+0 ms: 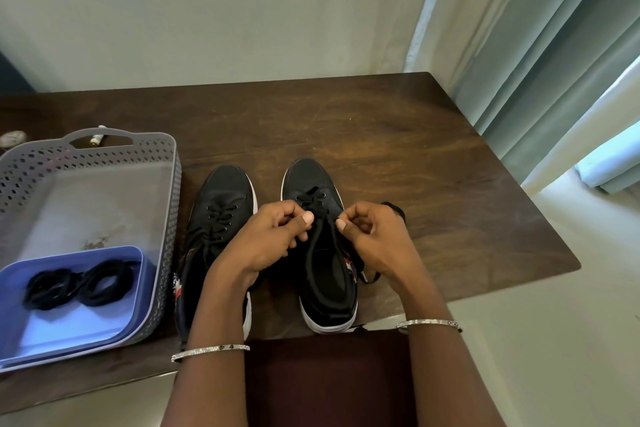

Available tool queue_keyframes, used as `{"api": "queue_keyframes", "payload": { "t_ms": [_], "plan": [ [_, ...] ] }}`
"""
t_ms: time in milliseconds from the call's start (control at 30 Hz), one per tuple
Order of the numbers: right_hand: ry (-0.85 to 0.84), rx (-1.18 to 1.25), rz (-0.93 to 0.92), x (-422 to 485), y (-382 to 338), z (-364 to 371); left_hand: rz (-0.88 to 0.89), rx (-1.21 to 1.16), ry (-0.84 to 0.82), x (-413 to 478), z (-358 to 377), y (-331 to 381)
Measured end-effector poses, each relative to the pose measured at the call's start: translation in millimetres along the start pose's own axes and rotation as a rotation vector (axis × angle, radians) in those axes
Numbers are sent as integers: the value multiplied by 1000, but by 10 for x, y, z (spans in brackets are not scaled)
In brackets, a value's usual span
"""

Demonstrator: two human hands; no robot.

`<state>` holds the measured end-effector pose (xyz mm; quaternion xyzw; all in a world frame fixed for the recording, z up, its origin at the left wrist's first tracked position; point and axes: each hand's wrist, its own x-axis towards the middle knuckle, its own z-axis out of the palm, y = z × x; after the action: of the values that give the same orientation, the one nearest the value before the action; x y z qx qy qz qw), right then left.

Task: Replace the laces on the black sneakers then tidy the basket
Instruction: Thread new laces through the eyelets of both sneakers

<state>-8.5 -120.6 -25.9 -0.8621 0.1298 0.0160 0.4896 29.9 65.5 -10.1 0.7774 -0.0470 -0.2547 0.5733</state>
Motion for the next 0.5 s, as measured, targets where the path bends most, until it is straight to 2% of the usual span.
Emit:
{"api": "queue_keyframes", "payload": {
  "t_ms": [267,500],
  "plan": [
    [72,81,143,-17,-25,15,-114,-242,49,-63,-56,11],
    [114,85,157,-49,-42,39,-169,-346,65,-101,-57,11]
  ]
}}
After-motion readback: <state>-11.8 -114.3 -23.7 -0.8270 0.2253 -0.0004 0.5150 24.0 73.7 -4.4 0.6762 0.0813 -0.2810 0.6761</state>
